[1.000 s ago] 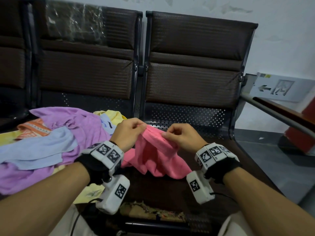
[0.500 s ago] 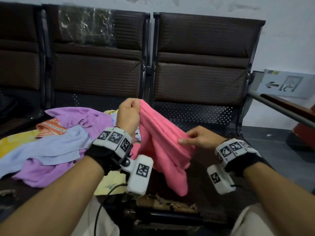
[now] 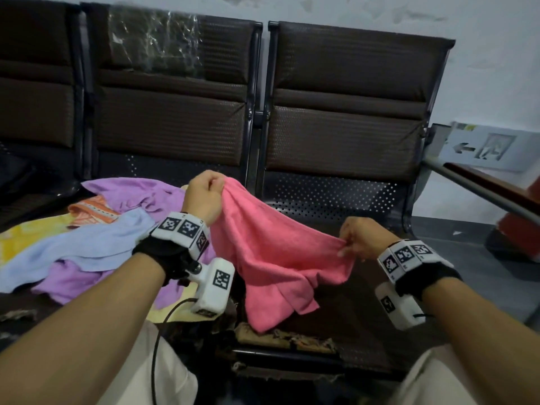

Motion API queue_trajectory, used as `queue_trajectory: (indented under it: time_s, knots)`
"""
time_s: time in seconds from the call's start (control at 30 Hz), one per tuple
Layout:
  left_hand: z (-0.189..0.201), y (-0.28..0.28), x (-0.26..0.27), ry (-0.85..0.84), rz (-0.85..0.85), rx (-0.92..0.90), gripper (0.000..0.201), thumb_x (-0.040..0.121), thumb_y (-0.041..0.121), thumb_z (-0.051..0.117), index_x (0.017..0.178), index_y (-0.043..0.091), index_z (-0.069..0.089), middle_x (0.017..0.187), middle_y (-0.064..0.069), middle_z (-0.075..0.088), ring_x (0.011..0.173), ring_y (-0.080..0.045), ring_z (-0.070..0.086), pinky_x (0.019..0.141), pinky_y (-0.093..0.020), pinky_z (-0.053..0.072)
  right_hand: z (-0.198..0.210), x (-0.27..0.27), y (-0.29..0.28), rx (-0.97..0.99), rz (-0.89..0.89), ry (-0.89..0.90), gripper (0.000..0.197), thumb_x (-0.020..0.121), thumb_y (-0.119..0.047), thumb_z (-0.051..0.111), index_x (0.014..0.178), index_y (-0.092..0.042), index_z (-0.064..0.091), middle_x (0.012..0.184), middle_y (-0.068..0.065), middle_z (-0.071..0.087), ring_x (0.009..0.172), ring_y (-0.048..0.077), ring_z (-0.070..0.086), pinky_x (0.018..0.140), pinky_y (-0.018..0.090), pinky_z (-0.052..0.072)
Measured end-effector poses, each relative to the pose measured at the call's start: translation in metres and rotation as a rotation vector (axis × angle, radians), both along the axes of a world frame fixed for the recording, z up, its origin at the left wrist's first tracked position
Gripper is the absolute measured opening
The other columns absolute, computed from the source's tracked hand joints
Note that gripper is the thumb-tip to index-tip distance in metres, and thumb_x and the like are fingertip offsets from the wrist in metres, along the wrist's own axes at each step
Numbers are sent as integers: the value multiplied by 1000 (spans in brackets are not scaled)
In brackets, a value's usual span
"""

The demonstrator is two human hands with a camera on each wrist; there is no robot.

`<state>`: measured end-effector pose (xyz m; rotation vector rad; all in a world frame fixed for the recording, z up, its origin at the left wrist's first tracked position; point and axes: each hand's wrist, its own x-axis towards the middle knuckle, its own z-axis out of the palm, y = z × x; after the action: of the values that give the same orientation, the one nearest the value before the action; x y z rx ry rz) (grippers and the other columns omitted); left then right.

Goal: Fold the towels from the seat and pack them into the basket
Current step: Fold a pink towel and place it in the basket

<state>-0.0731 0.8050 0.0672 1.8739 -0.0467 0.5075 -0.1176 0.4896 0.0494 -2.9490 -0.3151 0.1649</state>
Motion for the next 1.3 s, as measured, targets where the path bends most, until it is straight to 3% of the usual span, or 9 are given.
queue_trajectory:
  time_s: [0.07, 0.17, 0.3, 0.43, 0.67, 0.77, 0.93, 1.07, 1.3]
  knots:
    - [-2, 5, 3, 65, -22, -113, 16, 94, 7, 48, 96, 5, 64, 100, -21, 65, 88, -19, 53, 88, -40, 47, 0, 3, 0, 2, 32, -28, 28, 67, -32, 83, 83, -10, 76, 93, -9, 54, 78, 1, 52, 68, 14, 38]
    - [-4, 9, 1, 185, -42, -162, 20, 95, 8, 46, 99, -1, 64, 104, -27, 63, 90, -27, 56, 96, -54, 46, -4, -3, -4, 117, -92, -31, 37, 57, -38, 88, 70, -9, 68, 85, -3, 63, 74, 11, 56, 64, 27, 45]
    - [7, -4, -17, 292, -133, -260, 30, 95, 3, 39, 70, 12, 54, 88, -16, 53, 86, -25, 47, 77, -38, 45, 0, -12, -1, 462, -219, -153, 30, 68, -26, 84, 66, -20, 55, 66, -3, 59, 63, 12, 52, 58, 26, 41]
    - [25, -15, -33, 342, -184, -391, 30, 93, -3, 33, 78, 10, 55, 86, -11, 54, 79, -23, 48, 65, -31, 45, 24, -8, 3, 665, -271, -321, 7, 77, -12, 75, 81, -13, 69, 74, 1, 65, 71, 12, 57, 67, 24, 45]
    - [86, -20, -65, 410, -725, -471, 31, 99, 6, 30, 89, 14, 58, 71, 6, 60, 63, -6, 53, 58, -19, 47, 90, -25, 3, 1205, -437, -357, 7, 77, -15, 75, 71, -16, 71, 63, 1, 65, 63, 16, 58, 61, 30, 50]
    - [115, -23, -69, 275, -611, -509, 32, 97, 1, 33, 78, 15, 55, 61, 8, 58, 58, -6, 50, 51, -16, 45, 119, -36, 2, 1153, -355, -452, 6, 78, -7, 73, 80, -12, 70, 76, 4, 67, 76, 17, 61, 78, 33, 51]
    - [124, -7, -42, -80, -26, -164, 15, 89, 7, 54, 92, 4, 69, 84, -7, 65, 79, -14, 57, 72, -27, 45, 141, -38, -16, 862, -396, -628, 17, 74, -1, 75, 89, -7, 71, 73, -1, 65, 59, -5, 57, 57, 4, 42]
    - [90, 0, -27, -101, 59, -22, 16, 85, 6, 57, 93, 6, 71, 88, -13, 69, 78, -16, 59, 73, -27, 46, 125, -31, -21, 648, -475, -657, 16, 73, -12, 78, 85, -21, 73, 76, -3, 67, 73, 7, 60, 70, 18, 44]
    - [49, -4, 5, -56, 22, 135, 13, 88, 12, 57, 86, 19, 68, 86, -5, 69, 83, -20, 61, 75, -26, 43, 79, -3, -24, 630, -622, -653, 13, 76, -32, 76, 81, -22, 68, 76, -3, 64, 77, 15, 58, 71, 21, 38]
